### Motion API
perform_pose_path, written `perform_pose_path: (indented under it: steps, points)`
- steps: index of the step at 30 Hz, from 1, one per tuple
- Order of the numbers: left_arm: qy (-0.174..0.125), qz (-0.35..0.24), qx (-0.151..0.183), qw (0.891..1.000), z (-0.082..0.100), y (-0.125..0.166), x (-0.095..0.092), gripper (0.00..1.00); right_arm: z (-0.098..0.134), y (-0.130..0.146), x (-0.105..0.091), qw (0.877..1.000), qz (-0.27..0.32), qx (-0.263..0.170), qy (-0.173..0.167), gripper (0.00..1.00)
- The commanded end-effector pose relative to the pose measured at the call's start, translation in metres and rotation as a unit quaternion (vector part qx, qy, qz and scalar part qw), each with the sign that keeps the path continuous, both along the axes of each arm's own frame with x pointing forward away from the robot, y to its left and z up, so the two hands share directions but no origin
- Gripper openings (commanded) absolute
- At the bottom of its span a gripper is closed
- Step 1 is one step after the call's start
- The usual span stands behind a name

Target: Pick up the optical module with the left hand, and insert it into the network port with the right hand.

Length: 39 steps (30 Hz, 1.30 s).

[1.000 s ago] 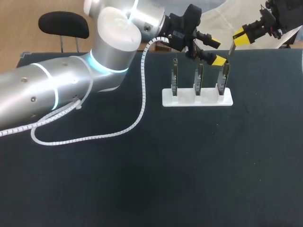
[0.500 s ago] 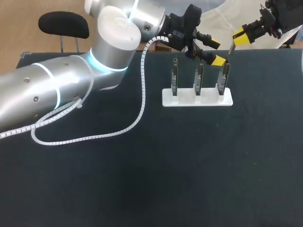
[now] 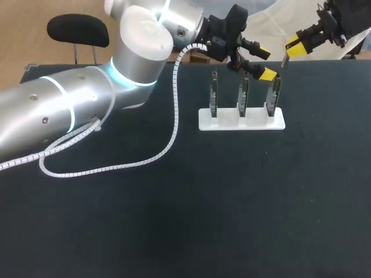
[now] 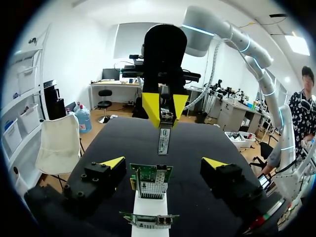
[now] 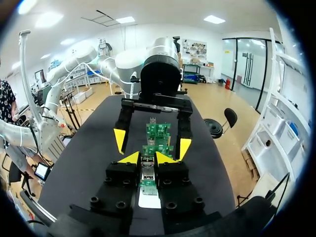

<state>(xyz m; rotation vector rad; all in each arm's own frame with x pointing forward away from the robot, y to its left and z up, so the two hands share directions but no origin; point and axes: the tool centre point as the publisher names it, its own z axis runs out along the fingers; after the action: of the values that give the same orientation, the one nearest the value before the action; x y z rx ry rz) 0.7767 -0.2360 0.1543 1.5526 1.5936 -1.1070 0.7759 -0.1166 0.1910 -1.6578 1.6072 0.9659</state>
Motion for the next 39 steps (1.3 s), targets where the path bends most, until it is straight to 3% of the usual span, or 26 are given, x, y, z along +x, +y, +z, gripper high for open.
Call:
perform_pose_path:
  steps: [1,15,39]
  points:
    - [0.001,-0.002,0.002,1.000,0.000,-0.001,0.003,1.00,0.001,0.005,0.000,1.000,-0.003,-0.005,-0.004,0.00]
    - [0.001,-0.002,0.002,1.000,0.000,-0.001,0.003,1.00,-0.002,0.009,-0.007,0.999,-0.017,-0.035,-0.031,0.00]
    - [0.001,-0.002,0.002,1.000,0.000,-0.001,0.003,1.00,-0.011,0.014,-0.003,0.998,-0.007,-0.045,-0.030,0.00]
